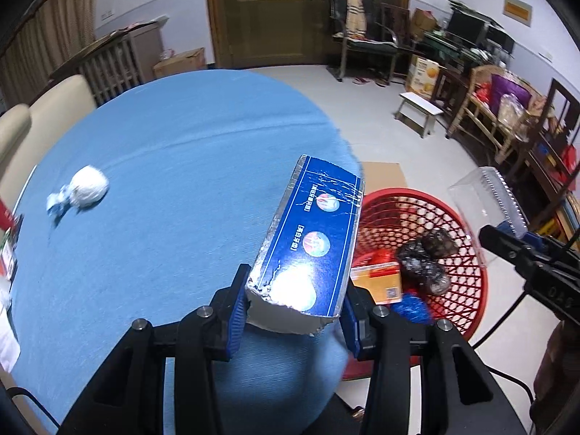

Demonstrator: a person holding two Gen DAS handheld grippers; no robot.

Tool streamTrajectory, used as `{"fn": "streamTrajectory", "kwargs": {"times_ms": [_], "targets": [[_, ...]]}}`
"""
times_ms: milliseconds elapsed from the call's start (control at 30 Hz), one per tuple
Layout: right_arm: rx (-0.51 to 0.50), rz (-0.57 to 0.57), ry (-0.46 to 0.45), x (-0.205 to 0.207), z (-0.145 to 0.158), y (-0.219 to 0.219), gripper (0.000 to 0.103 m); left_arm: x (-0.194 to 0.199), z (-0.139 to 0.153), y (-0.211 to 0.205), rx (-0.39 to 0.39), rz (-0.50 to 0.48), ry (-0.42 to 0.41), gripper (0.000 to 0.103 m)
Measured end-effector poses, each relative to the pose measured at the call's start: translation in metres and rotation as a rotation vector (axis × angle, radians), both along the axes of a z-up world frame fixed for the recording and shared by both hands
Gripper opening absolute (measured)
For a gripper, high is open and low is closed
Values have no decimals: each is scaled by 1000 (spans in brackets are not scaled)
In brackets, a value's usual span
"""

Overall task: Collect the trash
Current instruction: 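Carry the foil box and clear tray over the red wastebasket with both tools, then open the right gripper to drop the tray while the left opens to drop the foil box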

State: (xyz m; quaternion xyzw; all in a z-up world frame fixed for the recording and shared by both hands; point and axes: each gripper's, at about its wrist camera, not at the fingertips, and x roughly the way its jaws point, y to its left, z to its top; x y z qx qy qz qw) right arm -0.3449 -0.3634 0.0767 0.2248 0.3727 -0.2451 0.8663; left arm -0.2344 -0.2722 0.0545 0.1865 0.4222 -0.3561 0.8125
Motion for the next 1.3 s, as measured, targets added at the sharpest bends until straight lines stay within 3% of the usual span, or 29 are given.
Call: {"fn": "streamTrajectory", "kwargs": {"times_ms": [533, 1300], "targets": [[27, -66, 3, -28, -7, -25, 50, -20, -4, -45, 35, -84, 17, 46], [34, -83, 8, -28, -12, -27, 50, -22, -8, -50, 38, -91, 34, 46]]}}
